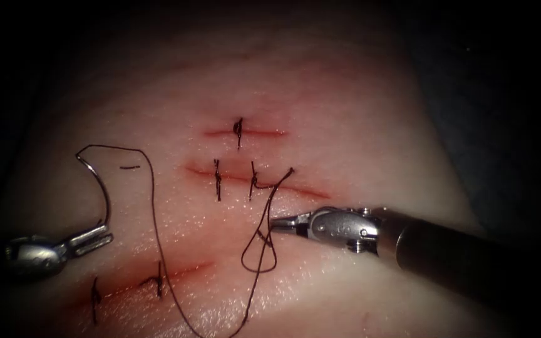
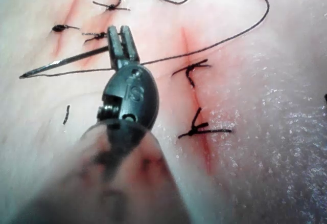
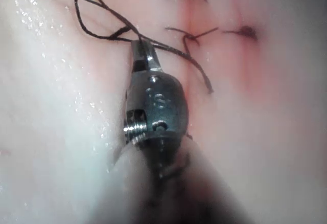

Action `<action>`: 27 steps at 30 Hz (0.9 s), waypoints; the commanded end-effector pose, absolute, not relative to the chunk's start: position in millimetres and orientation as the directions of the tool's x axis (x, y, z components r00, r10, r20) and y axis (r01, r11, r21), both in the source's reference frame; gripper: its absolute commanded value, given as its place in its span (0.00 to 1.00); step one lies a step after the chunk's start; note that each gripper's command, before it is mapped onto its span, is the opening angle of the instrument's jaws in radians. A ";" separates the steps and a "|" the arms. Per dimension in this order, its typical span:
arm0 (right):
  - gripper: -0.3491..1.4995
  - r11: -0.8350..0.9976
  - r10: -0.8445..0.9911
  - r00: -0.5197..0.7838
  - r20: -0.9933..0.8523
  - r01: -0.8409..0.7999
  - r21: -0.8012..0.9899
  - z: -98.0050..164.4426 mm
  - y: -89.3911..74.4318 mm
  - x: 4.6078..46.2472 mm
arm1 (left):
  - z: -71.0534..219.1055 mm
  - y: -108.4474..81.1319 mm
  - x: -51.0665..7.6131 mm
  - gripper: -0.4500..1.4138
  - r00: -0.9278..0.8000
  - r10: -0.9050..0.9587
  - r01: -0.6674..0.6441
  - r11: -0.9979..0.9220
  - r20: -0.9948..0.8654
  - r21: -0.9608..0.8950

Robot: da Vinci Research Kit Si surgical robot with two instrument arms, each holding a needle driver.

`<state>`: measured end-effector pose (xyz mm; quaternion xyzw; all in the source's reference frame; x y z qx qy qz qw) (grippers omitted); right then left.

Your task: Wound Closure

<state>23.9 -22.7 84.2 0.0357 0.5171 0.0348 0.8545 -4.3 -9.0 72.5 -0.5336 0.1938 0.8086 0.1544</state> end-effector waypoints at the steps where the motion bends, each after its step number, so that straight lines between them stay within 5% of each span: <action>1: 0.00 0.995 0.094 0.463 -0.881 -0.020 0.096 84.5 -22.4 24.3 | 73.1 -8.9 -4.8 0.00 -0.383 0.042 -0.456 -0.878 -0.923 0.149; 27: 0.00 0.945 0.102 0.300 -0.948 0.269 0.187 65.8 -35.4 26.9 | 73.8 -9.0 -4.9 0.00 -0.386 0.032 -0.448 -0.880 -0.922 0.157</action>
